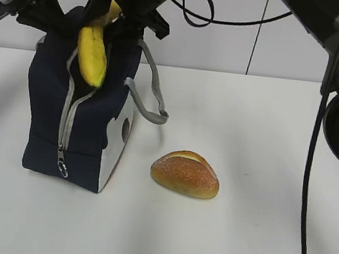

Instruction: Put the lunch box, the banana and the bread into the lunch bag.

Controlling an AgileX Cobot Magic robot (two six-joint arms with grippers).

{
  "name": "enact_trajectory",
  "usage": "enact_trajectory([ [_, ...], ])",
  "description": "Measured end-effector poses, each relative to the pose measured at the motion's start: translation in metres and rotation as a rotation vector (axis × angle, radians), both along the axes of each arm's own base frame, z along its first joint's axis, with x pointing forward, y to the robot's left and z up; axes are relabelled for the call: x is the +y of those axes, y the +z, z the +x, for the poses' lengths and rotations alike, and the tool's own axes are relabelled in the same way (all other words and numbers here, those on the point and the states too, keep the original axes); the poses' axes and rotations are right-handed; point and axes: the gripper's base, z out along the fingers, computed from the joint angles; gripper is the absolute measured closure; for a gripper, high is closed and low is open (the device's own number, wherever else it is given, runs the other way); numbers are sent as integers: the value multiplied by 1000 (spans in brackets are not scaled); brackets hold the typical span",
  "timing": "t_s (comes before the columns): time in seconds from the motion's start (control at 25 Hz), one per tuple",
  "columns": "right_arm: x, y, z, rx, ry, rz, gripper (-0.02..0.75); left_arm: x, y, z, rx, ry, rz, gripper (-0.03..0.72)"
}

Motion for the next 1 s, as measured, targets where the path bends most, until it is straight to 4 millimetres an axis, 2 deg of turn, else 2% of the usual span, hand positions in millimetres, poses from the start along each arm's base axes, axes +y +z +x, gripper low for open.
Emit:
enact_trajectory([
  [0.16, 3, -22, 0, 67, 4, -38, 419, 1, -1, 0, -1, 1, 12, 688],
  [0.32, 3, -29, 1, 86, 4, -50, 416, 1, -1, 0, -1, 1, 13, 688],
  [0.4, 3, -30, 1, 80, 12, -53, 391, 1, -1, 0, -1, 1, 13, 688],
  [0.56, 3, -30, 1, 65, 23, -55, 234, 1, -1, 0, -1, 1, 13, 688],
  [0.64, 3, -30, 1, 61, 27, -56, 184, 1, -1, 0, -1, 1, 13, 688],
  [0.88, 2, -28, 1, 36, 46, -64, 158, 1, -1, 0, -2, 1, 13, 688],
  [1.0, -4, -14, -2, -23, 37, -104, 155, 1, -1, 0, -1, 1, 14, 688],
])
